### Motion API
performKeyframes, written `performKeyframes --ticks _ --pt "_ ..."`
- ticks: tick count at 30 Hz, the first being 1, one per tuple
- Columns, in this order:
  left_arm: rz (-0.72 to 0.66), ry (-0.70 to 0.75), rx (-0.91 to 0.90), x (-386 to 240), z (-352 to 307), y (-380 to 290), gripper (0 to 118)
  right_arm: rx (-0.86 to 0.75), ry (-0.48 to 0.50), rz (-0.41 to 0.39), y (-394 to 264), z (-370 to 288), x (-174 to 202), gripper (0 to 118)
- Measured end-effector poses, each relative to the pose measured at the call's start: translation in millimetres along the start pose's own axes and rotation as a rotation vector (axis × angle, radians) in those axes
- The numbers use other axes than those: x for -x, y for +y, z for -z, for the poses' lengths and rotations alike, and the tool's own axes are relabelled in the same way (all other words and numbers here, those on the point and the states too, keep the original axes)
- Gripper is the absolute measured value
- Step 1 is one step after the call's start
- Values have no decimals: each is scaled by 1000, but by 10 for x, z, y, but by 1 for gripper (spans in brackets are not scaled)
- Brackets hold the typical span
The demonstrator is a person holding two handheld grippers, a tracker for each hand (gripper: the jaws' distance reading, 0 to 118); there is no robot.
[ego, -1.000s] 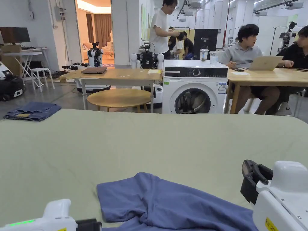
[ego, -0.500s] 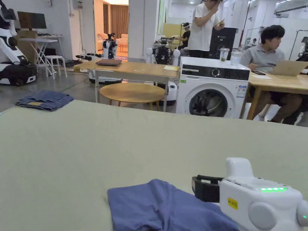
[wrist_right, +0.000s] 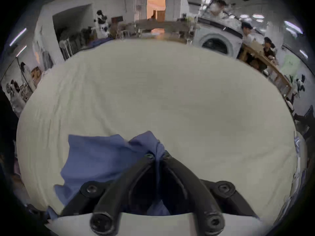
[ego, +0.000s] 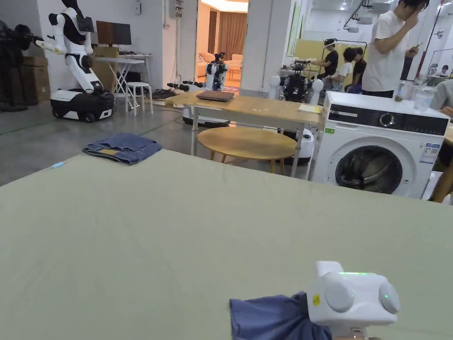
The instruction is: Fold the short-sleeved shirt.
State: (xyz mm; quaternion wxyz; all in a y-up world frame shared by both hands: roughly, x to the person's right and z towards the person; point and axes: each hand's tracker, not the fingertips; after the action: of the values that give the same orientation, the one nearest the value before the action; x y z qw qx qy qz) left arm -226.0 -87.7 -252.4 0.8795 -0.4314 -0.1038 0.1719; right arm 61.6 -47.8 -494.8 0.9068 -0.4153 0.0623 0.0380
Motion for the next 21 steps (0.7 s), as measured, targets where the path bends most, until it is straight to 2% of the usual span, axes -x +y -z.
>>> performKeyframes --ticks 2,3,9,13,16,21 --pt "10 9 -7 -25 -53 23 0 -47 82 71 -3 -226 -247 1" --pt "30 22 -16 -75 -71 36 0 -87 87 121 -21 -378 -383 1" --pt "79 19 -148 -228 -526 533 0 -464 -17 146 65 -1900 -1101 1" --pt "176 22 -306 -566 -1069 1242 0 -634 -65 244 186 -2981 -1606 1" --pt "236 33 -428 -879 -1545 1771 0 -752 -135 278 230 -3679 -1908 1" --pt "274 -7 -581 -1296 -2281 2584 0 -907 -168 364 300 -4667 -2205 1"
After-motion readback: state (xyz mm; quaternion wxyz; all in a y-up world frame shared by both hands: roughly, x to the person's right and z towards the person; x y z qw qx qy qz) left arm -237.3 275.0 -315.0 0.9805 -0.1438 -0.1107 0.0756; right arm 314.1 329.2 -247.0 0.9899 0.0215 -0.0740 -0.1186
